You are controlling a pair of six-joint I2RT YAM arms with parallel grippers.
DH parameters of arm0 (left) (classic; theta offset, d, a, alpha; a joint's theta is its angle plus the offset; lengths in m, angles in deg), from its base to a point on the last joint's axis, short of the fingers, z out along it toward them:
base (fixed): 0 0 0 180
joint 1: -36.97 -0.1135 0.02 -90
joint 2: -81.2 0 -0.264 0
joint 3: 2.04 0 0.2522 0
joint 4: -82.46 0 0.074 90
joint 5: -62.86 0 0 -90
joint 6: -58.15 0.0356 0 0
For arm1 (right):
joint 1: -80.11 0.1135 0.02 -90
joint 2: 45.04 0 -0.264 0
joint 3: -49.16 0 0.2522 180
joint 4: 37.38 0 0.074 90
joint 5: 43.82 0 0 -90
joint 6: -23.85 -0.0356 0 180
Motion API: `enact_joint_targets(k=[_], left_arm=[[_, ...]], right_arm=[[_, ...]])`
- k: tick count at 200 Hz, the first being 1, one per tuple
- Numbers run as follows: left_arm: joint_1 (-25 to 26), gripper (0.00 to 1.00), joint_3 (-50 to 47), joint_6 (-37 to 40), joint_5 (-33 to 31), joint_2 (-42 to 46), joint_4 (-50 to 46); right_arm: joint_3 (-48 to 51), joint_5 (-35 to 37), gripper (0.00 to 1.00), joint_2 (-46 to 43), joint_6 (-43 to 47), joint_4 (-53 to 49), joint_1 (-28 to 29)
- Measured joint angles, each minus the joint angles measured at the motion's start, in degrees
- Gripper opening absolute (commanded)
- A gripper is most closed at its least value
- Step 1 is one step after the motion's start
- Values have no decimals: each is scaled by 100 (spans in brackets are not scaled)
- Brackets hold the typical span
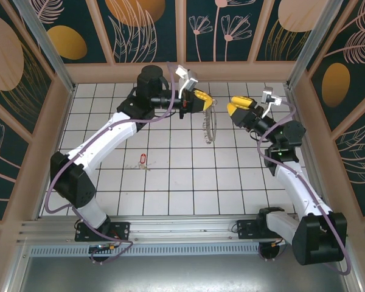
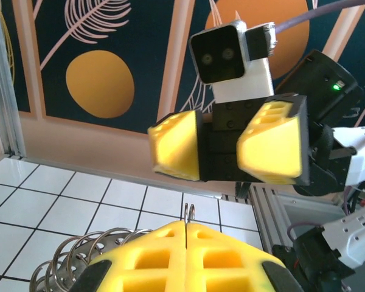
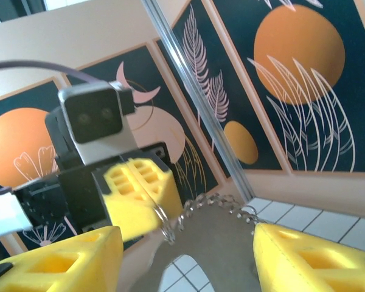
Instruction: Put the keys on the keyring
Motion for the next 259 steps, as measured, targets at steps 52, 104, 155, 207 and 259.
enact_joint_targets(k=[52, 104, 155, 207, 259], left_arm=[[-11, 0, 339, 584, 291, -28, -1064], [-11, 0, 365, 859, 350, -63, -1609], [-20, 0, 365, 916, 352, -66, -1738], [-31, 0, 365, 914, 442, -66, -1733], [-37, 0, 363, 911, 479, -66, -1731]], right_arm=[[42, -181, 54, 2, 186, -284, 44], [20, -439, 37, 251, 516, -452, 450], [-24, -542, 33, 426, 686, -577, 610], [-83, -584, 30, 444, 704, -579, 678], [-103, -529, 31, 382, 898, -807, 688]])
